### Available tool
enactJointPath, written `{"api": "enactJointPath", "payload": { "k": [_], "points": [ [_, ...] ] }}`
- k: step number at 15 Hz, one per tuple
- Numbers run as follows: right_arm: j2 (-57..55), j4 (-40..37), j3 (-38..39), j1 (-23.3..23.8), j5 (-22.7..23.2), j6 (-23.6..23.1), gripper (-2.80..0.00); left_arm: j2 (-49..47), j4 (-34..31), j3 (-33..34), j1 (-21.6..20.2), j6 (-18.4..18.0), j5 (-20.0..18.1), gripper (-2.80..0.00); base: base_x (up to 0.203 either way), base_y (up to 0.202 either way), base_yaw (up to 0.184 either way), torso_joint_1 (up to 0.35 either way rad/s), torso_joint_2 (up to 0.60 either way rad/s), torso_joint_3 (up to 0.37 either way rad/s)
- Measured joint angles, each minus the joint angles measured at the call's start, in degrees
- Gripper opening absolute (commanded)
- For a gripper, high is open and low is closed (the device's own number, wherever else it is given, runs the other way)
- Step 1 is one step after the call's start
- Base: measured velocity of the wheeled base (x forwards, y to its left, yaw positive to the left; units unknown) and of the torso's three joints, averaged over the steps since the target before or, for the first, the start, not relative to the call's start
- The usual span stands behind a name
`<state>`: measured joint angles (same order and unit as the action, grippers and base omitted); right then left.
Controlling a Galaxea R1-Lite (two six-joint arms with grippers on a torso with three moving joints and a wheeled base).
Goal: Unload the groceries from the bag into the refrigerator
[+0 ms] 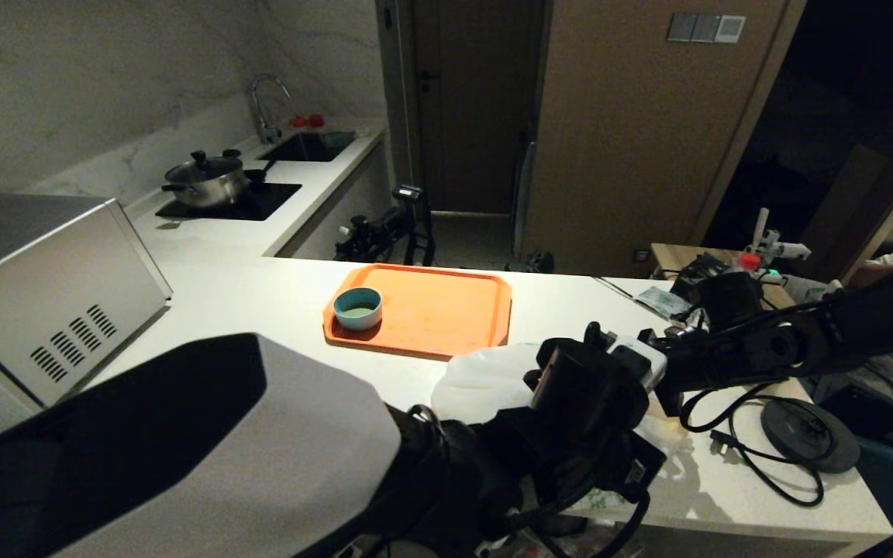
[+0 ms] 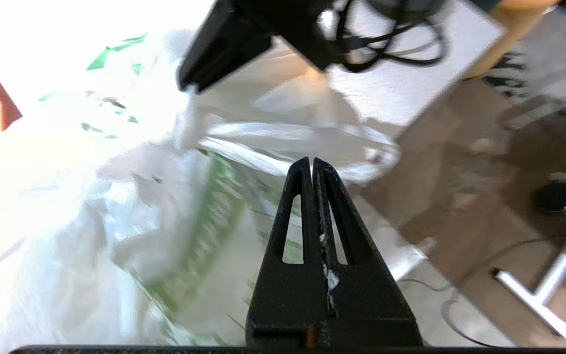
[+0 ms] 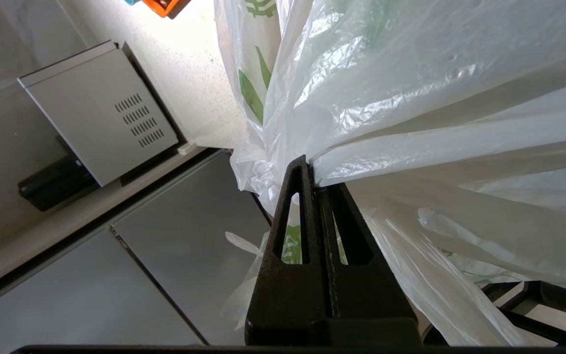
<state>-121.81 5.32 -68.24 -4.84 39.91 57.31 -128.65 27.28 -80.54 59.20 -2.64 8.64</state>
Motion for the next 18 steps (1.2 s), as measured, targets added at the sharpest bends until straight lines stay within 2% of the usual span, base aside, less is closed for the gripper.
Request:
{"api": "enactJointPath", "payload": {
  "k": [7,10,14,18],
  "points": [
    [0.11,0.0,0.46,0.02,0.0,0.1,-2.8,-6.81,-2.24,-9.19,-3.59,-1.9,1.16,-2.8,0.0,0.0,0.0,0.0,0.0,0.0],
    [0.95,0.26,1.29,0.35,0.16,0.35,-2.8,-8.71,-2.49,-10.97,-4.32,-2.07,1.14,-2.8,0.0,0.0,0.0,0.0,0.0,0.0],
    [3.08,7.61,5.19,0.62,0.05,0.7,-2.8,-10.68,-2.64,-11.9,-4.47,-2.09,1.12,-2.8,0.0,0.0,0.0,0.0,0.0,0.0],
    [4.23,8.16,7.33,0.94,0.16,0.74,-2.8,-12.26,-3.3,-13.42,-4.97,-2.61,1.2,-2.8,0.0,0.0,0.0,0.0,0.0,0.0]
  ]
}}
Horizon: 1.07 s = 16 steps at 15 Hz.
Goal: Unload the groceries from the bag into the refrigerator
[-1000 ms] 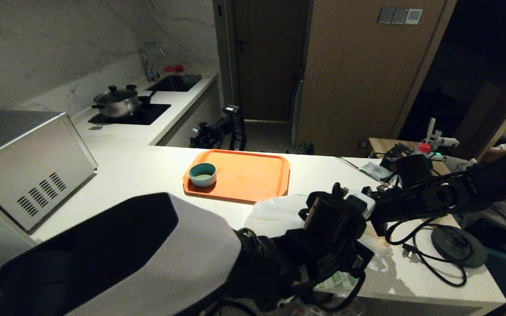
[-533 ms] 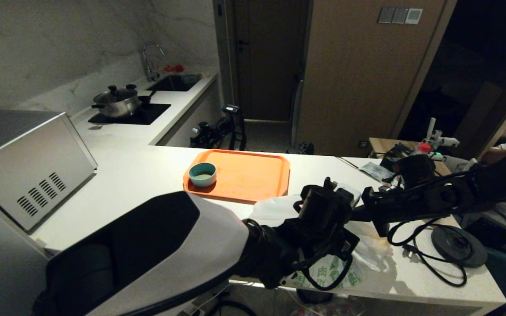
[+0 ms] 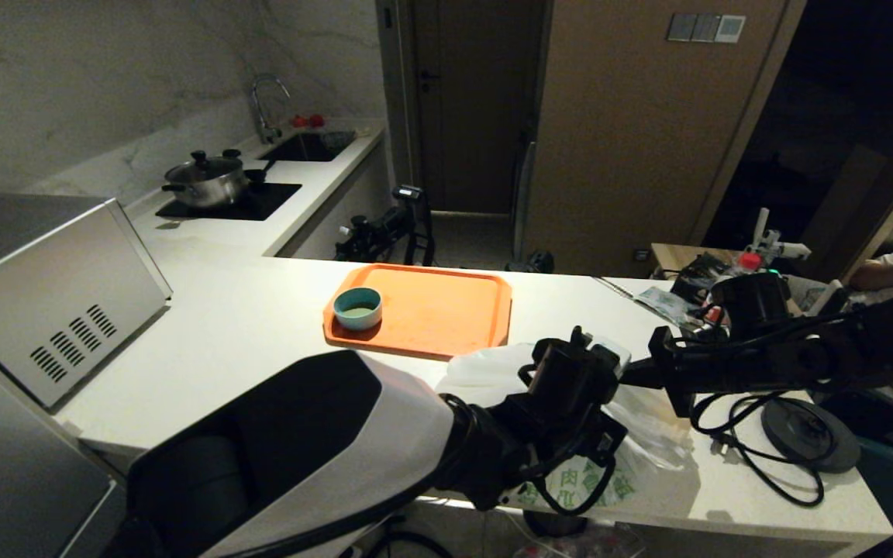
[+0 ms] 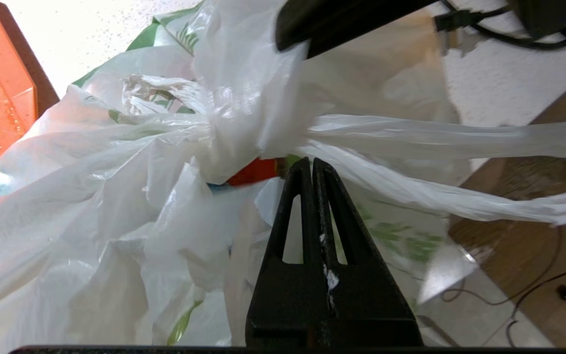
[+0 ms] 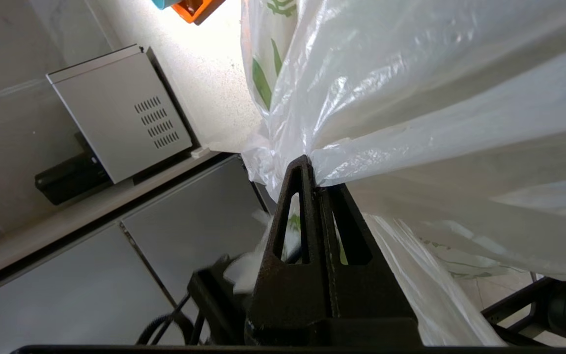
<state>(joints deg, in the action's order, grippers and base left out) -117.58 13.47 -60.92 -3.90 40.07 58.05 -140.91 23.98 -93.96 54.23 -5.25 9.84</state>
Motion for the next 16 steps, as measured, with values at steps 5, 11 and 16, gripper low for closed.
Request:
{"api": "enactJointPath", "payload": {
  "k": [5,11,16],
  "points": [
    [2.01,4.15,3.38,0.4,0.11,-0.01,-2.8,-2.74,-3.23,-5.46,-1.39,-0.33,0.09,-2.8,0.0,0.0,0.0,0.0,0.0,0.0],
    [3.19,4.95,5.63,1.18,0.3,0.0,-2.8,-5.86,-4.83,-10.09,-3.65,-0.34,0.39,-2.8,0.0,0.0,0.0,0.0,0.0,0.0],
    [3.35,5.05,6.41,1.69,0.63,0.0,-2.8,-7.19,-6.21,-13.18,-5.58,-0.26,2.36,-2.8,0.0,0.0,0.0,0.0,0.0,0.0]
  ]
}}
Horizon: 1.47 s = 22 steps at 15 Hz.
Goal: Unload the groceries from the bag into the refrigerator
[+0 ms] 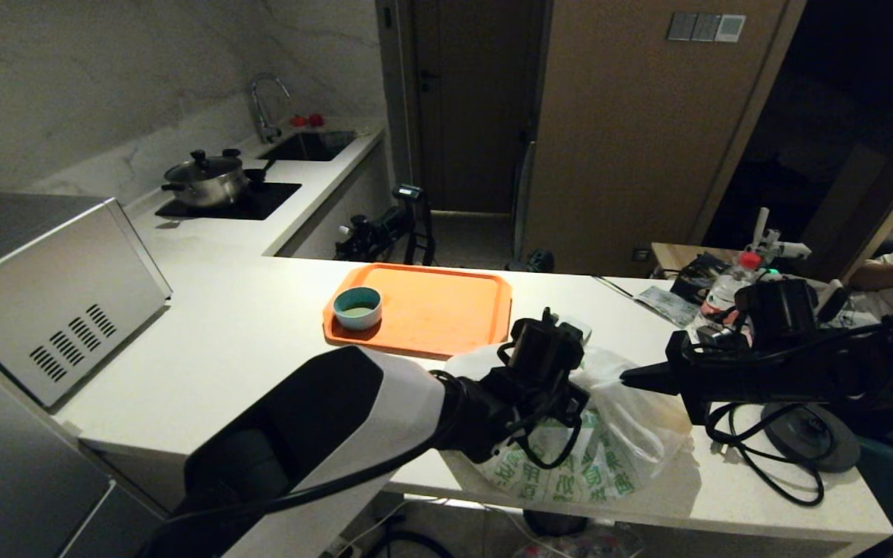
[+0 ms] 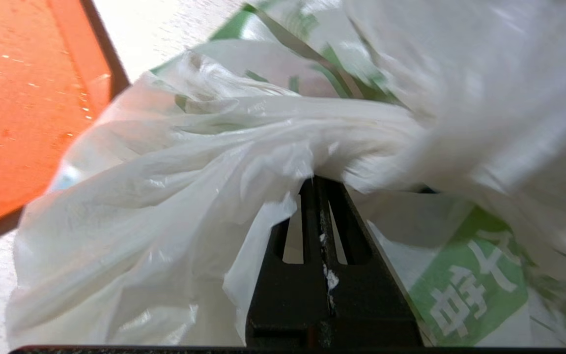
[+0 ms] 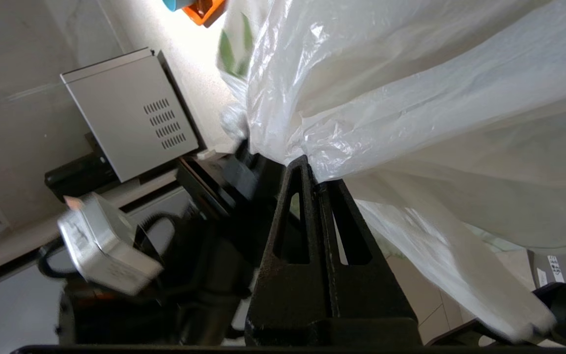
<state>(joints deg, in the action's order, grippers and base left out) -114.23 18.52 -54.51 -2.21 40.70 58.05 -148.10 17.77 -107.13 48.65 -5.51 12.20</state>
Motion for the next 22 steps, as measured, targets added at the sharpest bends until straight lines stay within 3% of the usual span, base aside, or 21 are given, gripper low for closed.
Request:
{"api": "enactJointPath", "payload": {
  "k": [14,22],
  "points": [
    [-0.2,-0.02,-0.36,0.04,0.0,0.07,-2.8,3.18,0.11,-0.39,-7.59,0.26,0.78,-2.8,0.0,0.0,0.0,0.0,0.0,0.0],
    [-1.98,-0.01,-2.81,0.01,-0.18,1.26,-2.8,9.16,0.59,9.47,-12.76,0.28,0.77,-2.8,0.0,0.0,0.0,0.0,0.0,0.0]
  ]
}}
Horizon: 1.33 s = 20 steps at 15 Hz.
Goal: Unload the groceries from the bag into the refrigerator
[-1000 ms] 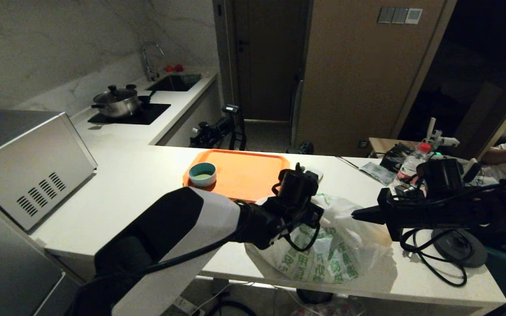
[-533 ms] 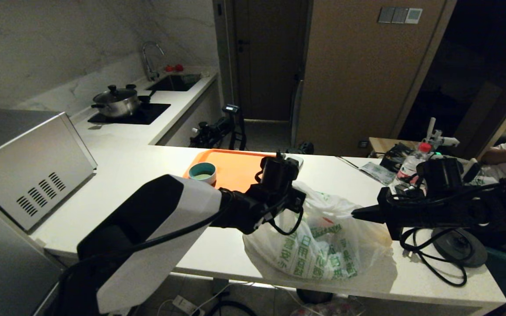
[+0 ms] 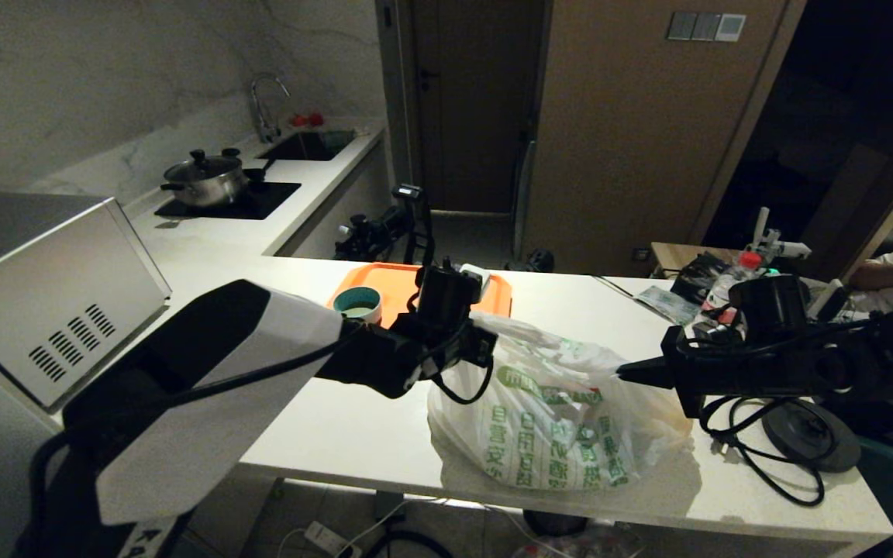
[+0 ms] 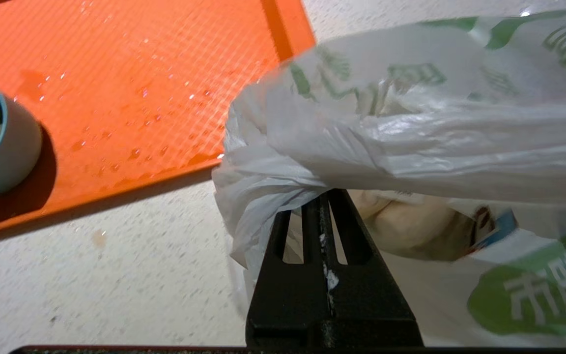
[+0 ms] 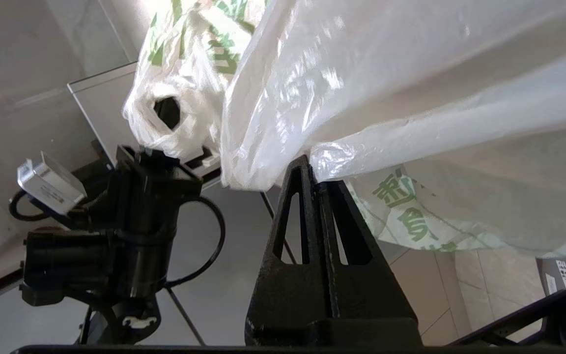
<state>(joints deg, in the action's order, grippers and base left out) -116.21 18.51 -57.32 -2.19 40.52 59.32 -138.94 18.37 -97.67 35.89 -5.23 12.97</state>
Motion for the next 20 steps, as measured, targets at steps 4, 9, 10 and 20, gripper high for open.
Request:
{"api": "enactJointPath", "payload": {
  "k": [4,9,10,20],
  "points": [
    [-0.91,0.03,-0.97,0.87,-0.11,0.39,-2.8,4.5,0.45,6.61,-2.06,0.0,-0.22,-2.8,0.0,0.0,0.0,0.0,0.0,0.0],
    [-0.53,-0.02,-0.78,2.44,-0.04,0.36,-2.8,8.75,0.43,10.77,-4.4,0.0,-0.3,-2.8,0.0,0.0,0.0,0.0,0.0,0.0],
    [-0.39,-0.01,-0.73,2.46,0.06,0.32,-2.8,9.44,0.46,11.52,-4.63,0.02,-0.31,-2.8,0.0,0.0,0.0,0.0,0.0,0.0],
    [4.69,-0.45,0.03,0.52,0.21,1.25,0.0,22.74,0.24,26.7,-0.31,0.06,-1.71,-2.8,0.0,0.0,0.0,0.0,0.0,0.0]
  ]
}}
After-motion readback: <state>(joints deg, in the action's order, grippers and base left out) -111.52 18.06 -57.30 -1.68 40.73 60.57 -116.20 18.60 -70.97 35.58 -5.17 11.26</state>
